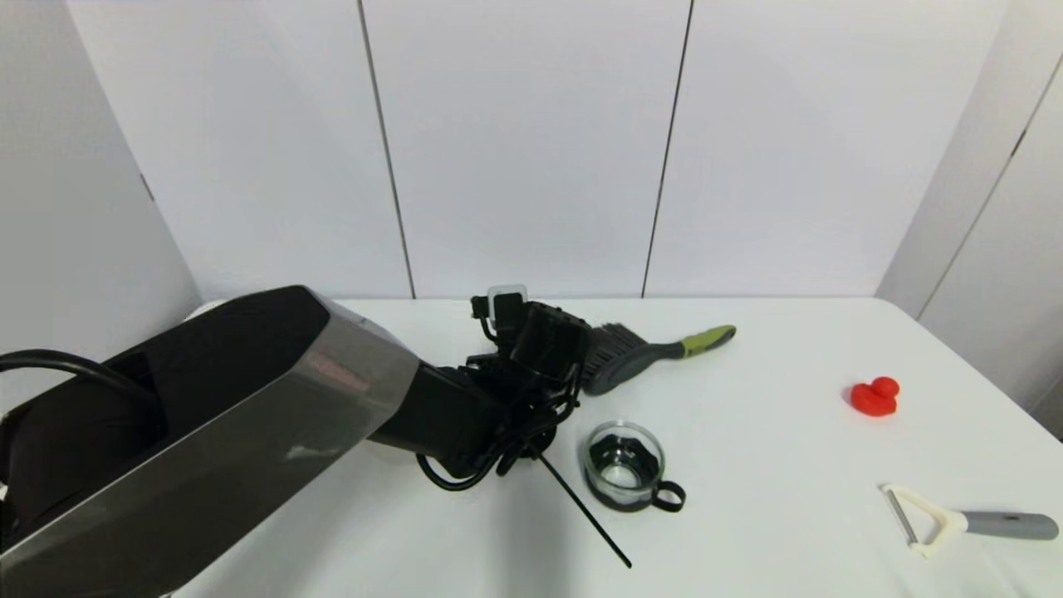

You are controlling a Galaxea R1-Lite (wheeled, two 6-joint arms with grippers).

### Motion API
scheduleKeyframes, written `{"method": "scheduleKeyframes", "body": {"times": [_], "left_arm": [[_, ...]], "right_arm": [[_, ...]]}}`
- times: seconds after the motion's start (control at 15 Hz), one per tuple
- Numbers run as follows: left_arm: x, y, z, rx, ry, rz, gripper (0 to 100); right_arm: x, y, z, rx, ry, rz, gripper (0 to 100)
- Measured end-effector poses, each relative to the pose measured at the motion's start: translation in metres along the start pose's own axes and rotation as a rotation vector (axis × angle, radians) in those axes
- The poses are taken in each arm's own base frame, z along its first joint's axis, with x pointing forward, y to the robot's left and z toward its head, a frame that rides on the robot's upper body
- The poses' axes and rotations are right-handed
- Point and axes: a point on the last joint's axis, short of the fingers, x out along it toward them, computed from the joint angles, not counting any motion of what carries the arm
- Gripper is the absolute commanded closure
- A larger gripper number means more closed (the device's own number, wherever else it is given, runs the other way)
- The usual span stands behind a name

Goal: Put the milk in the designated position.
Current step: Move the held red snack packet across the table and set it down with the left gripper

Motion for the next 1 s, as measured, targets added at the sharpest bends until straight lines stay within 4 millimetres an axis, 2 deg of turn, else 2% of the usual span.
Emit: {"method": "scheduleKeyframes", "body": {"times": [0.4,0.47,0.67,1.0], "left_arm": [[0.005,0.000,-0.008,-0.002,0.008,0.017,100],[0.006,0.000,-0.009,-0.001,0.008,0.017,0],[0.007,0.000,-0.013,0.015,0.024,0.019,0],[0.005,-0.001,-0.008,0.011,0.012,0.011,0]], "right_arm": [[0.000,0.000,0.000,0.000,0.000,0.000,0],[0.000,0.000,0.000,0.000,0.000,0.000,0],[0.000,0.000,0.000,0.000,0.000,0.000,0],[0.000,0.000,0.000,0.000,0.000,0.000,0]]}}
